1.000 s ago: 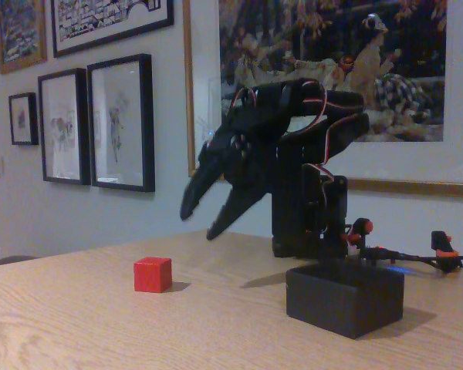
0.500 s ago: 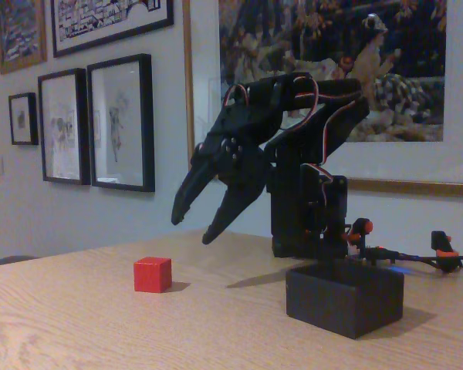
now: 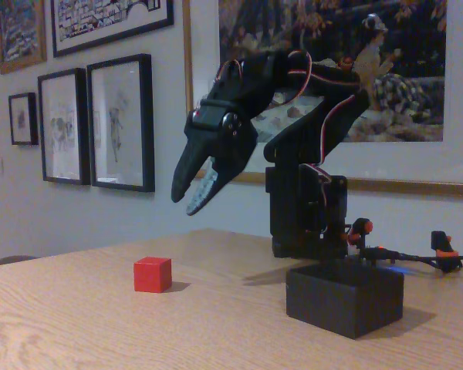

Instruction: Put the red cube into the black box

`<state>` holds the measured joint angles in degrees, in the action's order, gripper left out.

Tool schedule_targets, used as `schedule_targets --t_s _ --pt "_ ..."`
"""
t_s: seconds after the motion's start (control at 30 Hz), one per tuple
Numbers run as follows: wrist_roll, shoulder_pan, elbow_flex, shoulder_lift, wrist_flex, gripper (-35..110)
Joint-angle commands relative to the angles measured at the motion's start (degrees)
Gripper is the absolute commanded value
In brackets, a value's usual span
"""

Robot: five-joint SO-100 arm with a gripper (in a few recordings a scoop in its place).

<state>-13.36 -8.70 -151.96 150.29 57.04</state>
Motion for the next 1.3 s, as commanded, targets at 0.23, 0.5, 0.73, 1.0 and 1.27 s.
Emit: schedule_targets --t_s 0.23,0.5,0.73,1.0,1.27 --pt "-22.5 -4.4 0.6 -7.7 -2.2 17" --pt "-28.8 -4.4 5.3 -16.8 -1.7 27" --pt "-27.4 -5.4 13.1 -25.0 1.2 30" --pt "-20.9 -7.2 17.7 -32.6 1.3 31" --pt "-15.6 -7.4 19.3 -37.6 3.3 30"
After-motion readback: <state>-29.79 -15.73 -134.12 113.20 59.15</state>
